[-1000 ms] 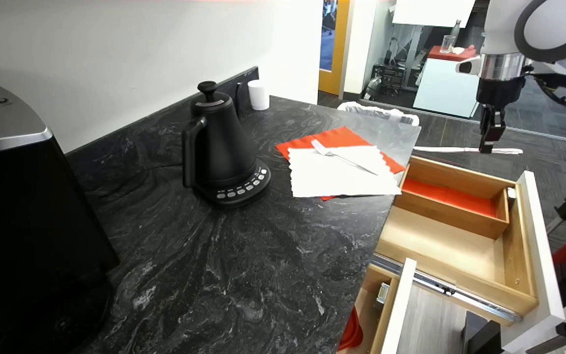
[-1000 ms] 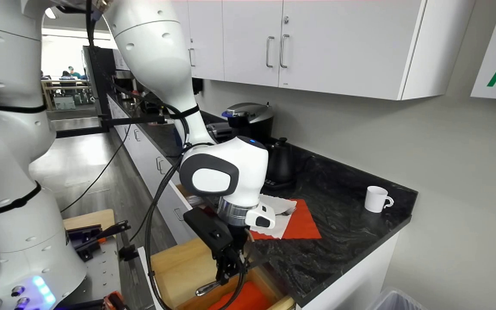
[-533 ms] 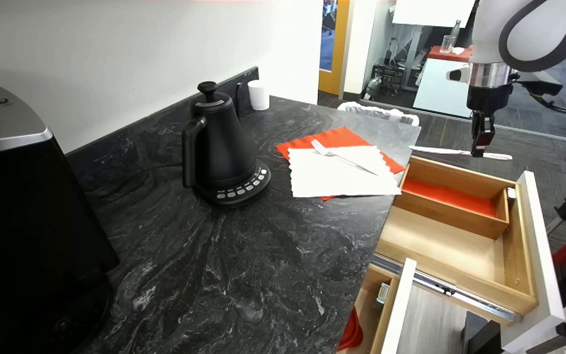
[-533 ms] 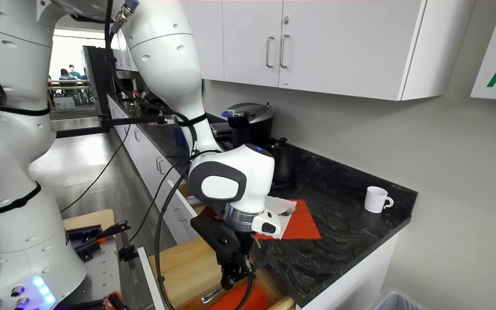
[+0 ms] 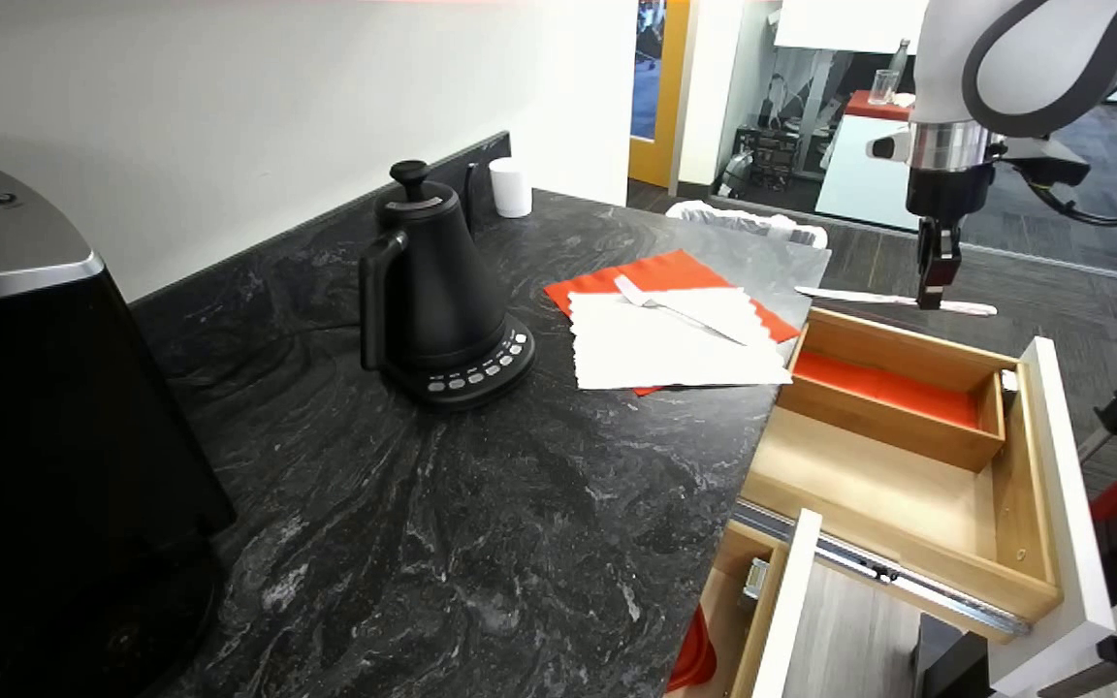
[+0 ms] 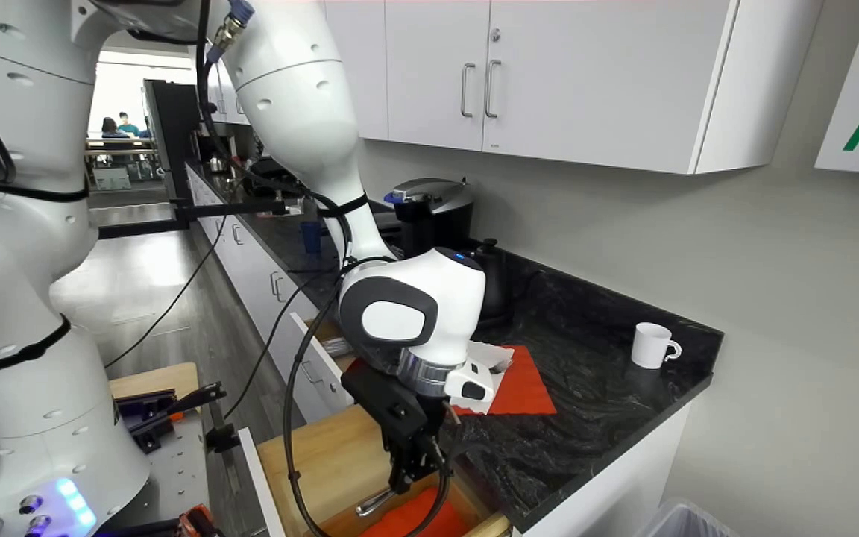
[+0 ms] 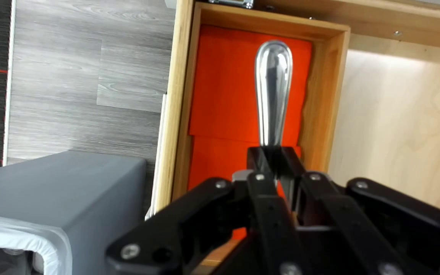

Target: Move the knife and fork to the right compartment of the drawer respectively

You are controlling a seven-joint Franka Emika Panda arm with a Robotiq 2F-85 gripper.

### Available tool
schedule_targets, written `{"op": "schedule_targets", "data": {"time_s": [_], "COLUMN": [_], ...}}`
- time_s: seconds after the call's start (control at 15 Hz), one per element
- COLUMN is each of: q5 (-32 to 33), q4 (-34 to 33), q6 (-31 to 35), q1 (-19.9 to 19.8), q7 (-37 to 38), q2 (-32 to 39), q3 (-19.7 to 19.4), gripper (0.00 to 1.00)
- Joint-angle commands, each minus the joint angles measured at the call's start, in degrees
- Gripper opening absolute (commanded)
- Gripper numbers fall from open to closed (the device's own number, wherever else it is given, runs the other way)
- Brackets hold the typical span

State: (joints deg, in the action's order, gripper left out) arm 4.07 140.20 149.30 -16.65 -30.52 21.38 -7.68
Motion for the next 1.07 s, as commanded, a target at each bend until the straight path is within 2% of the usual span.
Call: {"op": "schedule_targets", "data": {"time_s": [0.0,0.27,0.73,1.0], "q5": [0.13,0.69,1.50,1.92], "q4": [1.60,4.60,10.10,10.62], "q6": [-1.49,1.82,1.07,0.81], "q1": [-1.49,-1.41,-0.63,-0.51], "q7": [-0.73,-0.76,-0.09,0.41], "q2": [-2.64,-4.70,-9.73,-9.12], "q3": [0.37,-0.01,-1.30,-2.24], "gripper": [0.06,0.06,0.06,0.06]}}
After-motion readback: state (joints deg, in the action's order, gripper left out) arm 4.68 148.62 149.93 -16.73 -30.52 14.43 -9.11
